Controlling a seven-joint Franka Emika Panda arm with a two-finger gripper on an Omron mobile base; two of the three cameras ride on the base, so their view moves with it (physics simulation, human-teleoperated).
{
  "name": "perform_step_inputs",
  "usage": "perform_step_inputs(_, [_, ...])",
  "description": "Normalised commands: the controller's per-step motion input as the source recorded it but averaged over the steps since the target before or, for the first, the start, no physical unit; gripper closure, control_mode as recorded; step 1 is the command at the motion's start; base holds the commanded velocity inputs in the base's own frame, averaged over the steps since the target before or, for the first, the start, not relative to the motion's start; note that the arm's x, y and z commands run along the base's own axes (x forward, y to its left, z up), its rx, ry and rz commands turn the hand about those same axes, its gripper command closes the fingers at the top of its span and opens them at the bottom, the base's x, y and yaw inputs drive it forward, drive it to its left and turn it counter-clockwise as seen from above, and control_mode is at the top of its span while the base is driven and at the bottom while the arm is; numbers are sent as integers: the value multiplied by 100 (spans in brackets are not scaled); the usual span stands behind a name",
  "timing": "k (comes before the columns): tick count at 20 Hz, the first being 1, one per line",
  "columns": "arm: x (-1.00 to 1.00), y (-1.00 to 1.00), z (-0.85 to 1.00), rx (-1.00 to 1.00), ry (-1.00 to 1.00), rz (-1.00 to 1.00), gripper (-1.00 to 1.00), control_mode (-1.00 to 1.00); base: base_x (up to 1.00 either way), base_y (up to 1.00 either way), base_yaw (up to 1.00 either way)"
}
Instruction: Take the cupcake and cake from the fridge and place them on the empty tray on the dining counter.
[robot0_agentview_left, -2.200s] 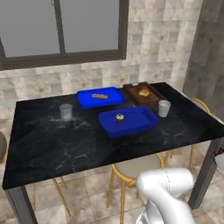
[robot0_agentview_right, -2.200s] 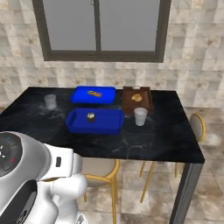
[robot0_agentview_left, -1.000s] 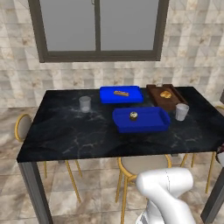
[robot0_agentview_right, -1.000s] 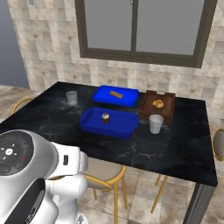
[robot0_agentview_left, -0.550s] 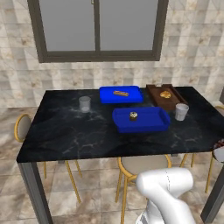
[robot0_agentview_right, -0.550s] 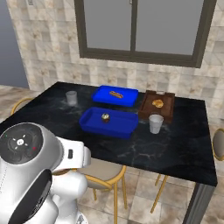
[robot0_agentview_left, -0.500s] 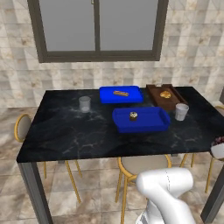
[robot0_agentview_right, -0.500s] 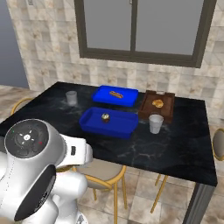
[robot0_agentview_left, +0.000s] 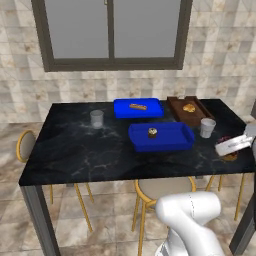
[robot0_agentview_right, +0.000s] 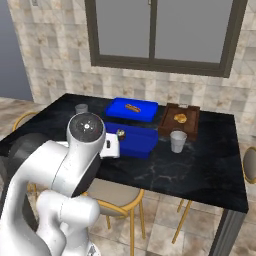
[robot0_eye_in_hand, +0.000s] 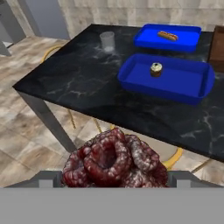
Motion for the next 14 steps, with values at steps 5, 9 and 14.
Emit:
perform_step_inputs(5, [95,0,-15,0,0,9,100,-100,0,0,0])
perform_step_inputs(9, [81,0,-21,0,-2,9,100,-100,0,0,0])
perform_step_inputs(14, [67,0,-14,0,-3,5,100,-100,0,0,0])
